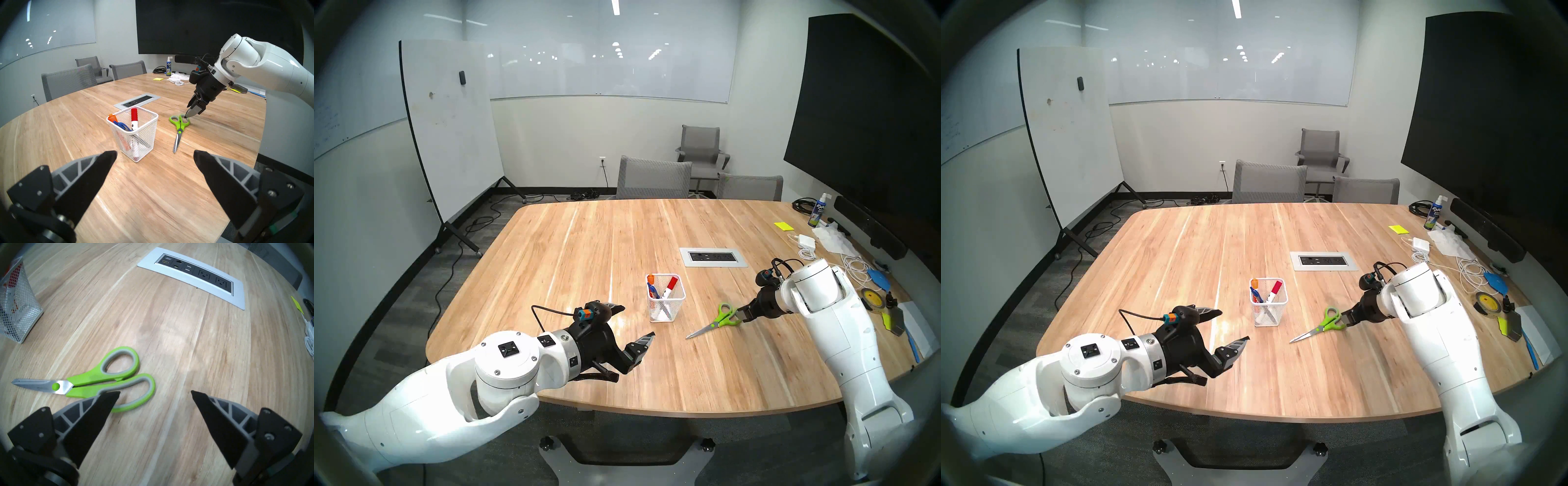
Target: Place the pen, the marker, and the scissors into the pen holder
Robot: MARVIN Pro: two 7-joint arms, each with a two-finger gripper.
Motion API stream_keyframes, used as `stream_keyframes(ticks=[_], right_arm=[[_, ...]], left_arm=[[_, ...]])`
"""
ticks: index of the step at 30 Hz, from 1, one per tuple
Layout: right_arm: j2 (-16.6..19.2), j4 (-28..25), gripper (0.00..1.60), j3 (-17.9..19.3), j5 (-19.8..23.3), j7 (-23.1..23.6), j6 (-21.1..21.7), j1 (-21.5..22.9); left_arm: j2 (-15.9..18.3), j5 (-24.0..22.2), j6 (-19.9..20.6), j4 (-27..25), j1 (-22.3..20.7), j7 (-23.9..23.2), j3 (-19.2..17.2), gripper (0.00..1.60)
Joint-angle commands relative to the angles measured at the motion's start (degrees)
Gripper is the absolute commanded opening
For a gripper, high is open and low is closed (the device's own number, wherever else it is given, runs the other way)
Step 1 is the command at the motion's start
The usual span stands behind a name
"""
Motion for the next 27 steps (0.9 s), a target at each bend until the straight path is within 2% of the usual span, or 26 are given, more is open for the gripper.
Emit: stream_keyframes(ticks=[1, 10, 24, 25, 27], right_arm=[[0.2, -0.18, 1.6, -0.34, -0.5, 0.08, -0.12, 2.28], [-0.69, 2.61, 1.6, -2.0, -2.53, -0.07, -0.12, 4.76], [-1.91, 4.88, 1.6, -2.55, -4.7, 0.79, -0.12, 6.1], [-2.0, 5.06, 1.47, -2.55, -4.9, 0.91, -0.12, 6.21], [-2.04, 5.53, 1.32, -2.62, -5.23, 1.49, -0.12, 6.5]], left_arm=[[-0.17, -0.11, -0.43, -0.87, -0.14, -0.06, -0.27, 1.6], [-0.17, -0.11, -0.43, -0.87, -0.15, -0.06, -0.27, 1.6], [-0.17, -0.12, -0.43, -0.87, -0.15, -0.05, -0.26, 1.6], [-0.17, -0.12, -0.43, -0.87, -0.15, -0.05, -0.26, 1.6], [-0.17, -0.12, -0.43, -0.87, -0.15, -0.05, -0.26, 1.6]])
